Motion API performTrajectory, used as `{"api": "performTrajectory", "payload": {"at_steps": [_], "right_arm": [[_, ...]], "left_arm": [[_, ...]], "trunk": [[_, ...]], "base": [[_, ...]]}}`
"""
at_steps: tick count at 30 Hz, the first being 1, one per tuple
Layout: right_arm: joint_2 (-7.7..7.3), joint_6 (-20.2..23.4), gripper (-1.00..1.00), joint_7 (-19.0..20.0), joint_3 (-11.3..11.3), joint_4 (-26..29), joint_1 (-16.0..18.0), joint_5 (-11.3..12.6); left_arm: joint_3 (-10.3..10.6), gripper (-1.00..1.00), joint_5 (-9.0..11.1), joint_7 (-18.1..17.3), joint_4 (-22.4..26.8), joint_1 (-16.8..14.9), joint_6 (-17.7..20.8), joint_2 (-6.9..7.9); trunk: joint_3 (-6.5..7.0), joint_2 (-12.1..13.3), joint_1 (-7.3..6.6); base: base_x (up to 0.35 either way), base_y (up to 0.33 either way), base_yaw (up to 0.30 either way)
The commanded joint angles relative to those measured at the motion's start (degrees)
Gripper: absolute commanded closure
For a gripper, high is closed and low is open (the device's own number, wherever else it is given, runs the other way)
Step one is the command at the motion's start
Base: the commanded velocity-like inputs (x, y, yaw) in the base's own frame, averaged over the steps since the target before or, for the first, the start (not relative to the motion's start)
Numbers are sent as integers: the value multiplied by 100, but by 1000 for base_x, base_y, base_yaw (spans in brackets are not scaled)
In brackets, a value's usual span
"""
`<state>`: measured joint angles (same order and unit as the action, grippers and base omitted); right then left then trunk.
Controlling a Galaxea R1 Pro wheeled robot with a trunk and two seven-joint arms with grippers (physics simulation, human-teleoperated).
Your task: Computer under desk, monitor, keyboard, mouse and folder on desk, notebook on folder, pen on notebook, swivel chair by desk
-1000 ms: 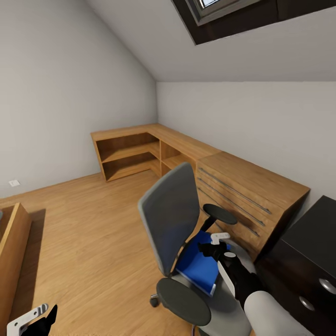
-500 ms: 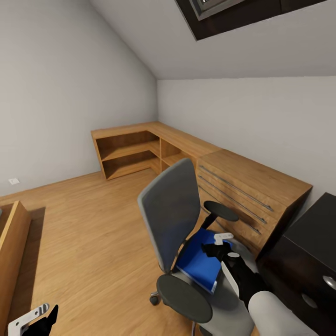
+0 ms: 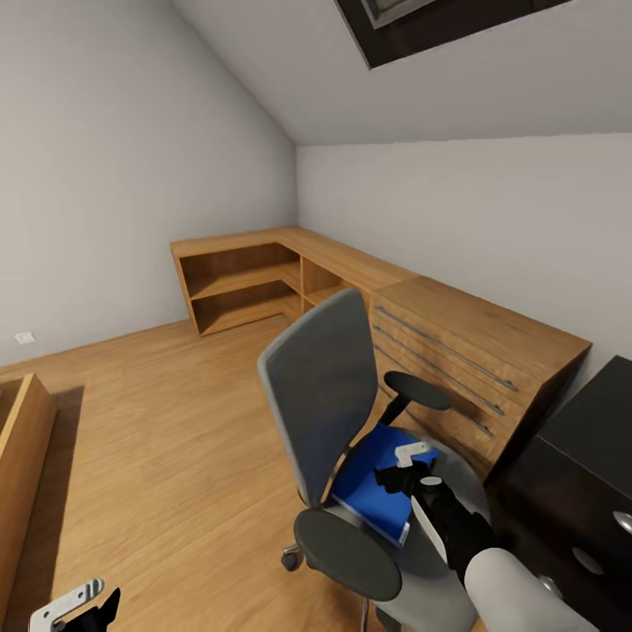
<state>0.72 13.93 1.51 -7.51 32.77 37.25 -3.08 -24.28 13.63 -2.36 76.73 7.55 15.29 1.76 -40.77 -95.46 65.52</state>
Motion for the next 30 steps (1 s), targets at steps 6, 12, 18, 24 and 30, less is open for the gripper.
{"api": "performTrajectory", "payload": {"at_steps": [6,12,18,24,30], "right_arm": [[-1,91,-100,11,-2,20,2,-33],[-2,231,-100,8,-2,36,2,-34],[-2,347,-100,7,11,53,2,-25],[-8,586,-100,12,27,255,2,-8],[-10,1314,-100,15,14,776,2,14]], "left_arm": [[204,-100,50,-15,8,-3,95,-20],[354,-100,52,-18,26,-148,809,-21],[374,-100,52,-20,87,-477,1704,-6],[351,-100,65,-63,141,-558,1910,-36],[326,-100,76,-78,148,-569,1931,-43]], "trunk": [[-112,-245,132],[-220,-485,264],[-292,-646,352],[-292,-646,352],[-292,-646,352]], "base": [[0,0,0],[0,0,0],[0,0,0],[0,0,0],[0,0,0]]}}
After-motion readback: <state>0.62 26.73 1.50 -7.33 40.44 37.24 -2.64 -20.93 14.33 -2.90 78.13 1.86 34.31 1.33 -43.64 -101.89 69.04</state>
